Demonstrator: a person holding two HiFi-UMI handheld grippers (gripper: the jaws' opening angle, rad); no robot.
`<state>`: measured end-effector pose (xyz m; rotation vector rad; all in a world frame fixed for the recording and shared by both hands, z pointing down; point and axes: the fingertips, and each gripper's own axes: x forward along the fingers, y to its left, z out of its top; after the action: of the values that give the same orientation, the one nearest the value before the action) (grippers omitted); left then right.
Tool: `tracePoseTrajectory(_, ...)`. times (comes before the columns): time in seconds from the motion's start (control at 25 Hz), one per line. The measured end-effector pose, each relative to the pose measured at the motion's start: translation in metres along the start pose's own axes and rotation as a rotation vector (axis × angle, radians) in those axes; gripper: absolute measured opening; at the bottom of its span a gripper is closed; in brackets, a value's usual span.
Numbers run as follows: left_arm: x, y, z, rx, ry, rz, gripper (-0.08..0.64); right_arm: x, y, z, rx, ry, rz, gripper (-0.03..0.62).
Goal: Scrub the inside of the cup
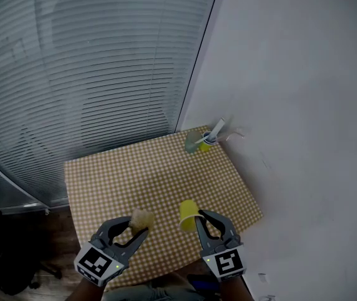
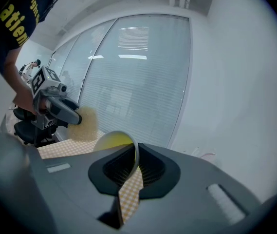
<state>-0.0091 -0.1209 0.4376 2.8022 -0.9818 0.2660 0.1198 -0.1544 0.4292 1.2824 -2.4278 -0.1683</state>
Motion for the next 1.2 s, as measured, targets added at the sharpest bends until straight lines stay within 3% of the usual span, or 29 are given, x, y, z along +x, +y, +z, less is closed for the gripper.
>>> tracePoseTrajectory(0.2, 0.001, 0.001, -0.003, 0.019, -0.014, 0.020, 0.137, 0.001, 0.001, -0.010, 0.025, 0.039, 0.008, 0.026)
tracePoseTrajectory(0.6, -0.003, 0.012, -0.015, 0.047, -0.038, 0.068, 0.137, 0.006, -0.005, -0.034, 0.219, 0.101, 0.013, 0.026)
tracePoseTrajectory(0.88, -0.009, 0.007, 0.001, 0.114, -0.127, 0.076, 0.137, 0.005, -0.003, -0.038, 0.315, 0.080, 0.042, 0.026)
tracePoseTrajectory(1.2, -0.012, 0.012, 0.006, 0.116, -0.157, 0.104, 0.137, 0.007, -0.004, -0.037, 0.510, 0.065, 0.090, 0.026)
